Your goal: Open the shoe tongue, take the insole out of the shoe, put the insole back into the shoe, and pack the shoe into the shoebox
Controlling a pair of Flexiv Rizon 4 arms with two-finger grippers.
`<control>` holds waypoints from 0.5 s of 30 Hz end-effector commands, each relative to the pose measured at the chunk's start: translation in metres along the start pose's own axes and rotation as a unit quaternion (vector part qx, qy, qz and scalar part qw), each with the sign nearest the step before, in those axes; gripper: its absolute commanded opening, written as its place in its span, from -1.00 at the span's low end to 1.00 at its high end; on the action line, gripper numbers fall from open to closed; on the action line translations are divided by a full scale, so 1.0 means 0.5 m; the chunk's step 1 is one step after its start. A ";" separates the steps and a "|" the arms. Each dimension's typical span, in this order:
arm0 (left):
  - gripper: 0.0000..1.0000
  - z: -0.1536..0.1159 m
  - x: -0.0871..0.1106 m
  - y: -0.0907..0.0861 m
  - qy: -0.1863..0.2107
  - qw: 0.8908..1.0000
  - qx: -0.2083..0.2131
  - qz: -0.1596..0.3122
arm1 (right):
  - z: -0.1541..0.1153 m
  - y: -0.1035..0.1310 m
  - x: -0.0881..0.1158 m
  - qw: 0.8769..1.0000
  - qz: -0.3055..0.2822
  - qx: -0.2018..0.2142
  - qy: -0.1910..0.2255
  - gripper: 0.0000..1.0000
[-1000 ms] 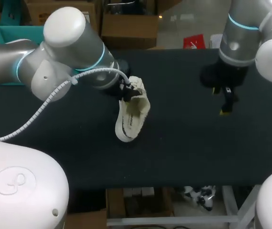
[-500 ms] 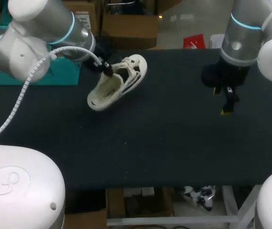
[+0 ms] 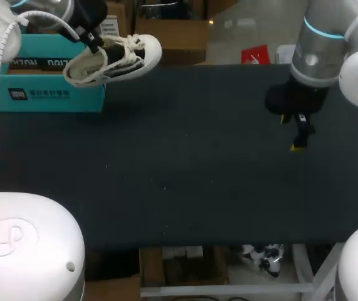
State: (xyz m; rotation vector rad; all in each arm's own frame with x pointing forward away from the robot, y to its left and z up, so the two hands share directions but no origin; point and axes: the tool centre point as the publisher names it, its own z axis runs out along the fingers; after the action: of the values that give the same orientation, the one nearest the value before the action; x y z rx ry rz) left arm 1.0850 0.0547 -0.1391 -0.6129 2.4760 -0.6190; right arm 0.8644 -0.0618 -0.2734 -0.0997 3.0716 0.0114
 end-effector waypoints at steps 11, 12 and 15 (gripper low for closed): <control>-1.00 -0.001 -0.226 0.096 -0.049 0.999 0.018 0.012 | 0.000 0.000 0.000 1.000 0.000 0.001 0.001 1.00; -1.00 0.003 -0.238 0.100 -0.051 0.998 0.017 0.009 | 0.000 0.000 0.000 1.000 0.000 0.001 0.001 1.00; -1.00 0.015 -0.275 0.120 -0.069 0.998 0.008 0.005 | 0.000 0.000 0.000 1.000 0.000 0.001 0.001 1.00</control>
State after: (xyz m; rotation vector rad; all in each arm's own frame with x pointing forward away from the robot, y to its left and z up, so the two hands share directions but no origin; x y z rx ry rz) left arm 1.1609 0.1660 -0.1218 -0.6069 2.3466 -0.5722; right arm 0.8644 -0.0619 -0.2734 -0.0998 3.0717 0.0115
